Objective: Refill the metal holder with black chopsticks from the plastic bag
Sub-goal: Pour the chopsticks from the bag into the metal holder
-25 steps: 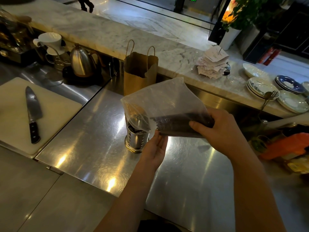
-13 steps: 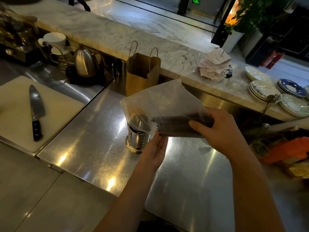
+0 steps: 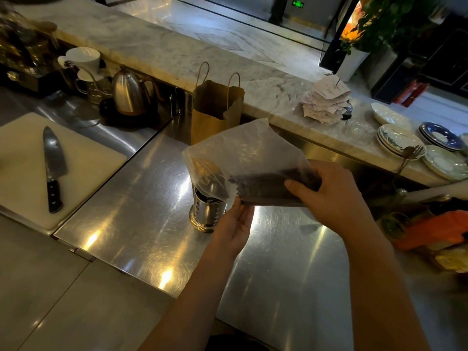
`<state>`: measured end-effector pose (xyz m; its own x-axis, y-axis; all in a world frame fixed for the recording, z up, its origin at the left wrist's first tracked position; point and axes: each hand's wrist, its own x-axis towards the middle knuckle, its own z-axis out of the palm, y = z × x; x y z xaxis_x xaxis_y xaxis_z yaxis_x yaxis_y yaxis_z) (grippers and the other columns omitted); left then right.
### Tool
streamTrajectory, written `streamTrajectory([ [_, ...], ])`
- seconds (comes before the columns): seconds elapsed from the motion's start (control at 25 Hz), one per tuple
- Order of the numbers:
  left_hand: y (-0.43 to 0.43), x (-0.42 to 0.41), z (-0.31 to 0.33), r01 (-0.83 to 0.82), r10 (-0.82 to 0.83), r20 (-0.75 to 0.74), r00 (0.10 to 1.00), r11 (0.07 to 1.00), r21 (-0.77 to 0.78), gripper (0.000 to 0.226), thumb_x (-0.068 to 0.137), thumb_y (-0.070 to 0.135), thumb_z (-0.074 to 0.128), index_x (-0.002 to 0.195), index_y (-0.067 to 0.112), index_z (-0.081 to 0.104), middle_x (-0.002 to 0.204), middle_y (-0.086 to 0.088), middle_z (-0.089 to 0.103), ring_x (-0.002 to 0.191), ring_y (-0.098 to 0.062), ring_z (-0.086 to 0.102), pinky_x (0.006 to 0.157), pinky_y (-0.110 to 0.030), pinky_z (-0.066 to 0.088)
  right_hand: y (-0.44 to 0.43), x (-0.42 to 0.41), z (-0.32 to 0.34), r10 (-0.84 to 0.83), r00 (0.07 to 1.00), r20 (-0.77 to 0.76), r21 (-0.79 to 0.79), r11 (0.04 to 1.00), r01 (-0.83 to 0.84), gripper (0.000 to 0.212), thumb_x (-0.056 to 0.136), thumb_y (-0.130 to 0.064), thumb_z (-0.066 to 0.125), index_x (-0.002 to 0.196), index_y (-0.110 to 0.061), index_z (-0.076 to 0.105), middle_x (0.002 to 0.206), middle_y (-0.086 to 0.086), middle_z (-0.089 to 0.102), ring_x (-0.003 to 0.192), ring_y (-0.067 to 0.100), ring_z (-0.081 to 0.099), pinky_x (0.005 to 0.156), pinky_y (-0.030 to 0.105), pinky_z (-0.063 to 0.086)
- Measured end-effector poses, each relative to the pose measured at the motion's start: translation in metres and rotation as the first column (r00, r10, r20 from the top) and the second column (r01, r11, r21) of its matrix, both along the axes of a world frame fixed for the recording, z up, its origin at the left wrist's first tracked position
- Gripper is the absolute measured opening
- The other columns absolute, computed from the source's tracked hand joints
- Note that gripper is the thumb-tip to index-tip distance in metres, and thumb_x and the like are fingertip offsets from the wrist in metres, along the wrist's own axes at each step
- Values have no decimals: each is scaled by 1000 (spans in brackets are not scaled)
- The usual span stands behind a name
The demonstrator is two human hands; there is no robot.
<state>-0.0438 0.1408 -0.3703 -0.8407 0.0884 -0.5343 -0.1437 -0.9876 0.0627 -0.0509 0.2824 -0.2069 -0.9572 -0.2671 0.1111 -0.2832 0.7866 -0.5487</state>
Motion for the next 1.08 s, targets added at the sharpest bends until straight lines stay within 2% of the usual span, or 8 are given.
streamTrajectory([
  [0.2,0,-1,1,-8,8,-3,1000,1000,-4,22,96,10,53,111,-2,64,101,-18,74,87,-23,74,67,-31,61,0,0,2,-18,1000,17,6,1000,18,12,88,-34,65,92,-23,65,83,-3,64,81,16,61,77,38,52],
  [0.36,0,-2,5,-8,8,-4,1000,1000,-5,20,98,9,49,103,-2,65,91,-16,76,79,-22,75,62,-29,61,-1,-1,1,-30,999,23,-35,999,31,10,87,-30,67,89,-20,67,79,-3,63,79,16,61,77,40,53],
  [0.48,0,-2,6,-10,10,-12,1000,1000,-10,19,98,9,48,103,-1,64,90,-15,76,78,-21,75,62,-29,61,-1,-2,1,-26,999,39,-33,999,27,8,88,-29,67,85,-21,65,78,-4,62,77,14,60,77,39,54],
  [0.68,0,-2,3,-12,12,-12,1000,1000,-6,22,98,10,50,111,-1,63,98,-15,75,84,-22,75,66,-30,61,-1,-3,-1,-44,998,33,-80,996,47,19,87,-33,66,101,-20,65,89,-2,65,85,14,61,76,33,51],
  [0.88,0,0,5,-8,8,-16,1000,1000,14,23,97,11,51,112,-1,64,103,-17,73,87,-24,74,70,-32,62,-2,-5,-4,-61,998,27,-44,997,62,18,89,-34,64,88,-15,65,78,2,63,77,17,61,70,32,49],
  [1.08,-2,1,5,-16,16,-2,1000,1000,9,23,97,11,51,112,-2,63,105,-17,72,87,-24,74,72,-32,62,-5,-2,-1,-64,998,24,-66,996,65,18,88,-33,66,74,-28,55,67,-8,53,67,9,54,61,26,41],
])
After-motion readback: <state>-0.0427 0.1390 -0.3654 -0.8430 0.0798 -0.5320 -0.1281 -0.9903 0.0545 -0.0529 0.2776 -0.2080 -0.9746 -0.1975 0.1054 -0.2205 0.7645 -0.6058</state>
